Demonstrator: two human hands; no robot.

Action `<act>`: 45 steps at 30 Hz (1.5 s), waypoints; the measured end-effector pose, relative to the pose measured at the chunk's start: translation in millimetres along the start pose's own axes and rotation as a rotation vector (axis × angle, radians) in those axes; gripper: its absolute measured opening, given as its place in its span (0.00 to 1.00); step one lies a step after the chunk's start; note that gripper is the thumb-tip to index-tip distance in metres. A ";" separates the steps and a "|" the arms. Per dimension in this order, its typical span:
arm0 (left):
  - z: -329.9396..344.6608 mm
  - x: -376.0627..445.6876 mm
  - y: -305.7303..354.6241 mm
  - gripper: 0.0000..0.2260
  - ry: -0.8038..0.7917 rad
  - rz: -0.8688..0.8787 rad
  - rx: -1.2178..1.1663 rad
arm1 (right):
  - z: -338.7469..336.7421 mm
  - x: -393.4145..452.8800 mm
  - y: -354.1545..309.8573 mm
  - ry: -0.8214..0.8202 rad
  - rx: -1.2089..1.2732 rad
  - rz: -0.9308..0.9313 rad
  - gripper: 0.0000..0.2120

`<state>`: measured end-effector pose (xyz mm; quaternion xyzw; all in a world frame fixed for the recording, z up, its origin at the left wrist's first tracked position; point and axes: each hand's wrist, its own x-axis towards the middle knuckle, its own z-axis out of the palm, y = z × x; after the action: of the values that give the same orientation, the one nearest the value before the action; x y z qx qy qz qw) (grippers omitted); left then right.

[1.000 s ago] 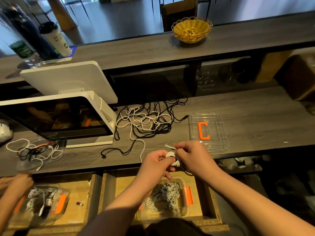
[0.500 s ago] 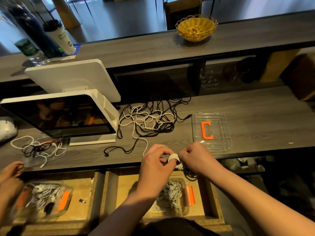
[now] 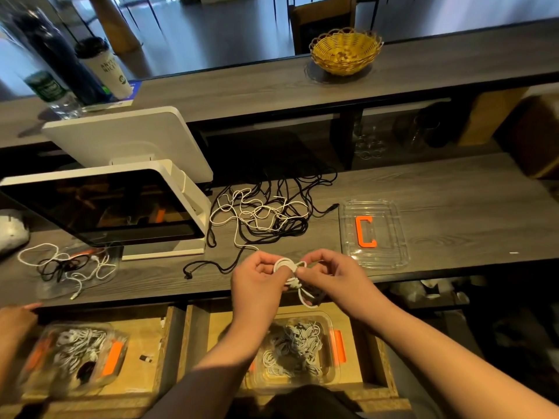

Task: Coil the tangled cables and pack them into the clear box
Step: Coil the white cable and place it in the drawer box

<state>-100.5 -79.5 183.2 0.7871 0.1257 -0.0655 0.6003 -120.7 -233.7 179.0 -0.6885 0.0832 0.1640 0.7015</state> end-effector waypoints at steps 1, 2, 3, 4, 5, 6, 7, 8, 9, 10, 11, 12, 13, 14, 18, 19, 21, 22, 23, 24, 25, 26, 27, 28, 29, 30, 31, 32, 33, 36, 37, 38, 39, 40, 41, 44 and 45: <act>0.4 -1.4 0.8 0.06 0.010 0.001 -0.003 | 2.3 -0.5 0.5 0.023 0.009 -0.011 0.10; 1.3 -2.8 1.8 0.06 0.023 0.003 -0.003 | 4.6 -1.5 1.3 0.045 0.011 -0.021 0.11; 2.1 -4.0 2.9 0.06 0.038 0.008 0.001 | 7.1 -2.5 2.4 0.063 0.004 -0.031 0.12; 2.9 -5.2 4.1 0.07 0.052 0.013 0.013 | 9.7 -4.0 3.3 0.079 -0.008 -0.038 0.14; 3.3 -6.3 5.1 0.07 0.062 0.015 0.023 | 11.9 -5.7 3.9 0.092 -0.018 -0.043 0.16; 3.7 -7.0 5.8 0.07 0.067 0.012 0.029 | 13.5 -6.8 4.0 0.102 -0.018 -0.047 0.16; 4.1 -7.5 5.9 0.06 0.065 0.004 0.029 | 14.3 -7.6 3.4 0.103 -0.004 -0.052 0.15; 4.4 -7.8 5.8 0.06 0.057 -0.008 0.023 | 14.2 -7.8 2.4 0.097 0.016 -0.056 0.14; 4.3 -7.9 5.6 0.05 0.045 -0.025 0.009 | 13.0 -7.3 1.9 0.086 0.034 -0.058 0.12; 3.9 -8.0 5.6 0.05 0.029 -0.047 -0.013 | 11.7 -6.6 1.3 0.075 0.048 -0.059 0.11; 2.6 -8.3 6.2 0.04 0.010 -0.073 -0.043 | 10.4 -6.0 0.9 0.063 0.063 -0.058 0.10; 1.0 -8.9 7.0 0.05 -0.009 -0.102 -0.083 | 9.7 -6.0 0.3 0.051 0.083 -0.055 0.10; -0.8 -10.0 8.1 0.05 -0.028 -0.125 -0.123 | 9.1 -6.1 0.3 0.037 0.104 -0.055 0.10; -2.1 -11.2 9.4 0.06 -0.045 -0.140 -0.157 | 8.5 -6.6 0.5 0.024 0.120 -0.057 0.09; -3.9 -16.2 13.6 0.07 -0.088 -0.189 -0.243 | 3.5 -7.7 2.0 0.013 0.129 -0.065 0.09; -5.0 -16.4 13.8 0.07 -0.092 -0.197 -0.248 | 2.9 -7.2 2.2 0.007 0.126 -0.066 0.10; -7.1 -15.2 13.7 0.08 -0.098 -0.192 -0.237 | 2.2 -6.4 2.3 -0.005 0.108 -0.072 0.09; -7.5 -14.6 13.8 0.09 -0.098 -0.176 -0.217 | 1.8 -6.2 2.7 0.000 0.091 -0.080 0.09; -7.0 -14.3 14.2 0.09 -0.096 -0.154 -0.181 | 1.2 -6.4 3.5 0.015 0.062 -0.093 0.09; -5.7 -14.3 14.5 0.10 -0.091 -0.124 -0.137 | 0.6 -6.8 4.5 0.036 0.022 -0.111 0.09; -3.9 -14.8 14.3 0.10 -0.080 -0.091 -0.095 | 0.3 -7.3 6.0 0.056 -0.016 -0.129 0.09; -2.0 -15.7 13.8 0.11 -0.061 -0.055 -0.064 | 0.8 -7.6 7.3 0.071 -0.038 -0.143 0.09; -0.6 -16.9 13.3 0.11 -0.033 -0.021 -0.044 | 1.9 -7.6 8.9 0.078 -0.040 -0.150 0.09; 0.3 -17.7 12.0 0.12 -0.001 0.009 -0.032 | 3.5 -6.8 10.2 0.081 -0.032 -0.151 0.09; 0.6 -17.8 10.6 0.12 0.026 0.029 -0.030 | 4.9 -5.7 11.2 0.082 -0.024 -0.148 0.09; 0.4 -17.1 9.1 0.12 0.040 0.036 -0.037 | 5.9 -4.6 11.5 0.083 -0.022 -0.145 0.09; 0.0 -16.1 8.5 0.13 0.040 0.029 -0.052 | 6.0 -3.5 11.6 0.082 -0.026 -0.145 0.09; -0.3 -14.9 8.7 0.14 0.027 0.010 -0.072 | 5.7 -3.0 11.2 0.079 -0.033 -0.146 0.08; -0.6 -13.3 9.5 0.15 0.005 -0.016 -0.096 | 4.5 -2.8 11.0 0.076 -0.039 -0.147 0.08; -1.6 -10.1 11.0 0.17 -0.097 -0.101 -0.199 | -0.6 -2.7 12.2 0.080 -0.009 -0.121 0.08; -2.2 -9.1 10.2 0.18 -0.127 -0.125 -0.230 | -2.5 -2.7 12.4 0.078 0.009 -0.106 0.08; -3.0 -7.9 8.6 0.18 -0.154 -0.144 -0.252 | -4.4 -2.7 12.0 0.067 0.027 -0.092 0.08; -3.3 -6.6 7.0 0.18 -0.181 -0.160 -0.267 | -6.5 -3.0 11.3 0.049 0.045 -0.081 0.09; -3.2 -5.8 5.2 0.18 -0.212 -0.178 -0.285 | -8.8 -3.6 10.1 0.025 0.059 -0.069 0.09; -2.8 -5.8 4.3 0.19 -0.247 -0.196 -0.312 | -11.4 -4.1 8.8 0.000 0.071 -0.055 0.08; -1.5 -6.2 4.9 0.19 -0.327 -0.220 -0.398 | -18.7 -4.5 5.1 -0.064 0.078 -0.008 0.09; -1.0 -6.0 5.3 0.18 -0.338 -0.211 -0.407 | -21.2 -3.3 5.8 -0.081 0.080 0.005 0.09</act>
<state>-104.8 -80.5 189.9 0.6109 0.1158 -0.2315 0.7482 -123.5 -255.2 173.9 -0.6524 0.0628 0.1902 0.7310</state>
